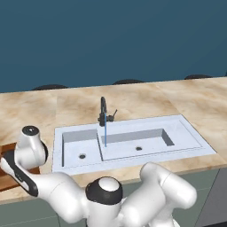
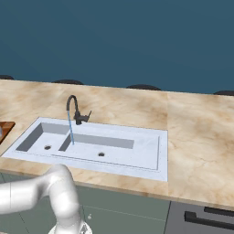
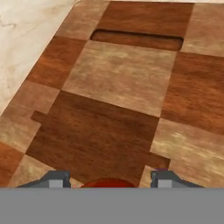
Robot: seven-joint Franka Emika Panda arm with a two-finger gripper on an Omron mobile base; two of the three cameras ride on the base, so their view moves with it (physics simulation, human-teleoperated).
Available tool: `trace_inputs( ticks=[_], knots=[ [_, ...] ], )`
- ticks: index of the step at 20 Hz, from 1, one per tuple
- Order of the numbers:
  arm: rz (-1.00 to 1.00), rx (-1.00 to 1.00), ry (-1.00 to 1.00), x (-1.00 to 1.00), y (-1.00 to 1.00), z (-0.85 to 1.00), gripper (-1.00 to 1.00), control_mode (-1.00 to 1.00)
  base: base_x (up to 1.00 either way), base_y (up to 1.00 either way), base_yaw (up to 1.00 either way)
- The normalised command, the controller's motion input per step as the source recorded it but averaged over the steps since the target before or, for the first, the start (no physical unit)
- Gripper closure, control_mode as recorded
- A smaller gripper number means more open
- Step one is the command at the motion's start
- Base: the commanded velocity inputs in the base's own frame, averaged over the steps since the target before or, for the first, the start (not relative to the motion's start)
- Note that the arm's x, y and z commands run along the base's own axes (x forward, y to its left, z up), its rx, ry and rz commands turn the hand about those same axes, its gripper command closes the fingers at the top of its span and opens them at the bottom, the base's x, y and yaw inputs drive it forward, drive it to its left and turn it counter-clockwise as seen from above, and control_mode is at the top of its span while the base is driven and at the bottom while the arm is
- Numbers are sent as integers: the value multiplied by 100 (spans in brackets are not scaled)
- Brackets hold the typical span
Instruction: Pick the apple from the sink and place it on the cutting board to airdry. Then turn off the sink faucet.
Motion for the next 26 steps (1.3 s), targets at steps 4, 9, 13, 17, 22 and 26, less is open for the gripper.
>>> trace_inputs(
  ticks=[4, 9, 13, 17, 22, 26],
  knots=[
    [0, 0, 2, 16, 11, -4, -100, -100, 0, 0, 0],
    [0, -1, 0, 0, 15, 9, -100, -100, 0, 0, 0],
    [0, -1, 0, -12, 20, 33, -100, -100, 0, 0, 0],
    [0, 0, -1, -44, -1, 40, -100, -100, 0, 0, 0],
    [0, -1, -4, -77, -32, 48, -100, -100, 0, 0, 0],
    [0, -6, -12, -94, -55, 45, -100, -100, 0, 0, 0]
  ],
)
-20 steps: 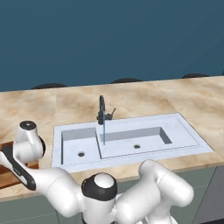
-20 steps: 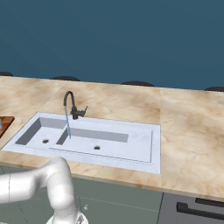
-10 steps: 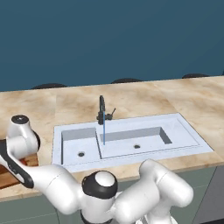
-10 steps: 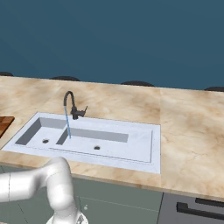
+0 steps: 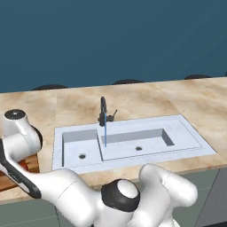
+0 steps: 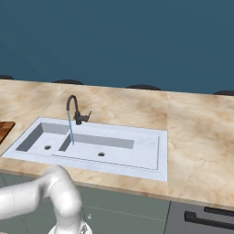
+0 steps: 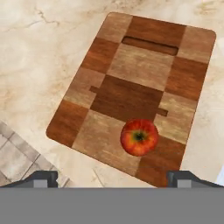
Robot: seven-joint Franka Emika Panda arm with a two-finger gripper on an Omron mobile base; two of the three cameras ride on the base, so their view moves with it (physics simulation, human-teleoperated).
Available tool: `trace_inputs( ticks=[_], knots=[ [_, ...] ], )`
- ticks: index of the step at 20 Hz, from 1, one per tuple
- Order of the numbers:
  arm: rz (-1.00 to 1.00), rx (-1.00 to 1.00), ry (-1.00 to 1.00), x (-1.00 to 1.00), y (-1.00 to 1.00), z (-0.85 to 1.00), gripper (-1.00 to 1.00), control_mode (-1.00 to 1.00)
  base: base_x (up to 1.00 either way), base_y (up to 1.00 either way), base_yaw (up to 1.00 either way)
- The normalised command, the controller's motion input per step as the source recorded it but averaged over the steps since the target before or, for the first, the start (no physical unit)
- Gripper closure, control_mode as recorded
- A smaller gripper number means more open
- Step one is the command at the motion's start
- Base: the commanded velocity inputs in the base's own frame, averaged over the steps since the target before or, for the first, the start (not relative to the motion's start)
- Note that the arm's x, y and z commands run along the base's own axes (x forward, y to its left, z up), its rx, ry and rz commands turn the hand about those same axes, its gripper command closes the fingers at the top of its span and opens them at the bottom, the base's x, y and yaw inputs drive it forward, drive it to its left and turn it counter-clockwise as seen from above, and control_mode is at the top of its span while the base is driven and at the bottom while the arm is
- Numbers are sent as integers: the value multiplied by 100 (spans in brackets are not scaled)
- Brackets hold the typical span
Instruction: Pick the apple from the sink and place it on the cutting board to airdry. Then turn off the sink faucet.
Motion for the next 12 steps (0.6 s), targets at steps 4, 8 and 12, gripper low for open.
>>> trace_inputs(
  ticks=[4, 8, 12],
  knots=[
    [0, -7, -17, -92, -76, 51, -100, -100, 0, 0, 0],
    [0, -5, -17, -83, -85, 50, -100, -100, 0, 0, 0],
    [0, -3, -14, -67, -87, 49, -100, -100, 0, 0, 0]
  ],
)
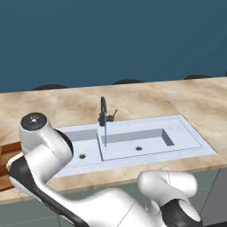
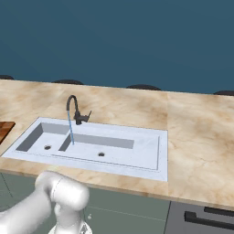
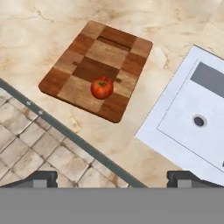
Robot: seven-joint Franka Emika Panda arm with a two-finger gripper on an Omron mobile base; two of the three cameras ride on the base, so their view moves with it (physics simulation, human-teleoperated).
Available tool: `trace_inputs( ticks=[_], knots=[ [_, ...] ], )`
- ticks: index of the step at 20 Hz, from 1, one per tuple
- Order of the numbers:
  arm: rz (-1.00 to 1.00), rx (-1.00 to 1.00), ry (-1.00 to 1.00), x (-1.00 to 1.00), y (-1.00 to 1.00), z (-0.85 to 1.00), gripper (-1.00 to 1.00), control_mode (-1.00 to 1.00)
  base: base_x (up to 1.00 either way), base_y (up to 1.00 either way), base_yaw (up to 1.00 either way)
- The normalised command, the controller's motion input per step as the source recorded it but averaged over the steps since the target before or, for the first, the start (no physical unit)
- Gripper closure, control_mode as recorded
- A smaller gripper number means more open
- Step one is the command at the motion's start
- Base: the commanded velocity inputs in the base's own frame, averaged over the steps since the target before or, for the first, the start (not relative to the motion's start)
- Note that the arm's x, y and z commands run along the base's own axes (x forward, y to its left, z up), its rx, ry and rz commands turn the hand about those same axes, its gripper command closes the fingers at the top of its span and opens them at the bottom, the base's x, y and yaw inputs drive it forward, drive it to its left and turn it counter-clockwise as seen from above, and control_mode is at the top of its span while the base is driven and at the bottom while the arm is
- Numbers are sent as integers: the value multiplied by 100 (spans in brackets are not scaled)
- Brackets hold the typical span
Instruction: Pick the apple from the sink and place it on the cutting board to airdry. Then turn off the sink faucet.
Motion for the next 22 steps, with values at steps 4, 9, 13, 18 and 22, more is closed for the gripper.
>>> trace_inputs(
  ticks=[4, 9, 13, 18, 22],
  knots=[
    [0, 0, -5, -44, -94, 53, -100, -100, 0, 0, 0],
    [0, 2, 1, -14, -98, 70, -100, -100, 0, 0, 0],
    [0, 7, 1, -14, -78, 60, -100, -100, 0, 0, 0],
    [0, 9, -3, -28, -47, 7, -100, -100, 0, 0, 0],
    [0, 5, 0, -7, -11, 0, -100, -100, 0, 0, 0]
  ],
)
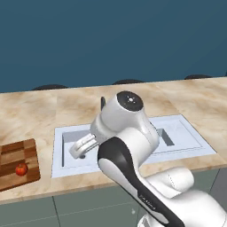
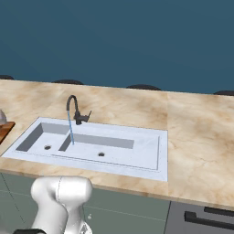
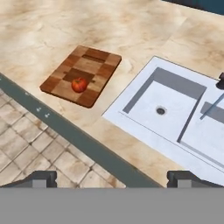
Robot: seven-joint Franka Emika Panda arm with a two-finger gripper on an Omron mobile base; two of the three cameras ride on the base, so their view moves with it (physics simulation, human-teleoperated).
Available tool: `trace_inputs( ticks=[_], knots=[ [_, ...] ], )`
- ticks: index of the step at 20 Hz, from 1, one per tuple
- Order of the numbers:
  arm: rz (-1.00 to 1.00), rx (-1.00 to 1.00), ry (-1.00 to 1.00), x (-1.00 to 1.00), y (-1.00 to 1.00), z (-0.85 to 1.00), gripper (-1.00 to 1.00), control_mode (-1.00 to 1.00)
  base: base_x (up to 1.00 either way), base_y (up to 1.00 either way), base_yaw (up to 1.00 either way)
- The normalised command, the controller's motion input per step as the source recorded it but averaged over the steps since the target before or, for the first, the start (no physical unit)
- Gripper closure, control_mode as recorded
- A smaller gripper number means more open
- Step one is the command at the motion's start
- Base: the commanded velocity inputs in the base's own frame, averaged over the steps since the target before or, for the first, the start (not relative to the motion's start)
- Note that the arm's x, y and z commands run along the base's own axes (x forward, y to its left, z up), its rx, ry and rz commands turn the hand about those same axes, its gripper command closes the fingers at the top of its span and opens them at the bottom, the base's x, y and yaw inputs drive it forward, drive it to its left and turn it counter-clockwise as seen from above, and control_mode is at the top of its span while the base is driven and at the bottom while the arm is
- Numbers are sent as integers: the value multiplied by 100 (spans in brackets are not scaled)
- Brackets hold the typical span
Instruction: Pick the apple from the sink and place it on the cutting board to airdry. Then turn off the sink faucet.
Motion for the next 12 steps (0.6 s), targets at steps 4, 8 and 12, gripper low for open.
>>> trace_inputs(
  ticks=[4, 8, 12],
  knots=[
    [4, 1, -4, -5, -21, 0, -100, -100, 0, 0, 0],
    [26, 14, -5, -1, -70, 13, -100, -100, 0, 0, 0],
    [31, 9, 0, 0, -61, 22, -100, -100, 0, 0, 0]
  ],
)
